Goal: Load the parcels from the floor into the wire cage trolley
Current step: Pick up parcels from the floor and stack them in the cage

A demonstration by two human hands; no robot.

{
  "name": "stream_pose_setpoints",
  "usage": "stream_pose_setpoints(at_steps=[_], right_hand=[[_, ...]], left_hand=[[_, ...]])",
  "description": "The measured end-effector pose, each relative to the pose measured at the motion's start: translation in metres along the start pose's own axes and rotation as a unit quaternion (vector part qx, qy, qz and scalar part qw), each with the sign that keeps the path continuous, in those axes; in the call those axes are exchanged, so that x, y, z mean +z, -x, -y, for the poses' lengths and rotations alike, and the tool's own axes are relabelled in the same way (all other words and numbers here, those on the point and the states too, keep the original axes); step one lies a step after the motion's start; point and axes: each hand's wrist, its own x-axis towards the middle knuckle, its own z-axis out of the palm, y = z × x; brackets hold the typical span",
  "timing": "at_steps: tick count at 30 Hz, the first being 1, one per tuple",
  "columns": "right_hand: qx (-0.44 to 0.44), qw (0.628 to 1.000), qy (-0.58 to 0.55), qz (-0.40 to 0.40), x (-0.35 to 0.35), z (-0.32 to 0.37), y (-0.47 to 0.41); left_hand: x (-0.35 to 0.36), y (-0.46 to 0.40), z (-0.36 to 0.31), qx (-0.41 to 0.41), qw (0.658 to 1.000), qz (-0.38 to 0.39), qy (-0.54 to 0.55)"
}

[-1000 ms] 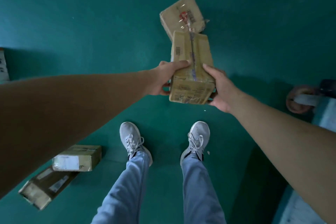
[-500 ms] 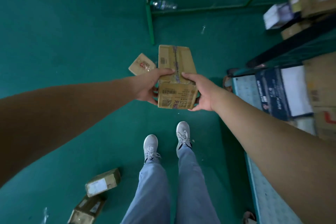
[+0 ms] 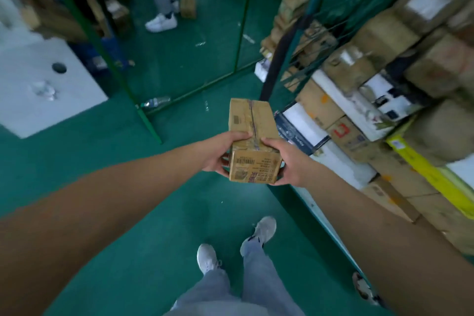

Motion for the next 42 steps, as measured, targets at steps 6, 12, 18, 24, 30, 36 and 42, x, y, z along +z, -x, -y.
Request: stream_pose_setpoints(at_steps=[6,12,18,24,30,36,42], right_hand=[[-0.077,0.995,-0.028,-0.062,-0.078,0.012,0.055],[-0.107,0.981,-0.110,-0.121,-0.169,0.012,0.088],[-0.135,0.967,-0.153,-0.151,-0.245,0.016,0.110],[-0.164,0.957,-0.175,-0.160,-0.322,0.030,0.127],[-0.203,0.945,-0.180,-0.182,-0.386,0.041,0.145],[-0.215,0.930,-0.197,-0.223,-0.445,0.026,0.162],[-0.197,0.920,-0.238,-0.241,-0.497,-0.001,0.175]], left_hand=[[0.080,0.009,-0.066,0.044,0.993,0.046,-0.097],[0.179,0.002,-0.121,0.081,0.976,0.078,-0.188],[0.264,-0.003,-0.161,0.092,0.959,0.105,-0.247],[0.336,-0.018,-0.204,0.124,0.945,0.108,-0.282],[0.405,-0.026,-0.235,0.151,0.931,0.126,-0.308],[0.476,-0.037,-0.246,0.164,0.915,0.148,-0.336],[0.543,-0.057,-0.247,0.145,0.905,0.175,-0.361]])
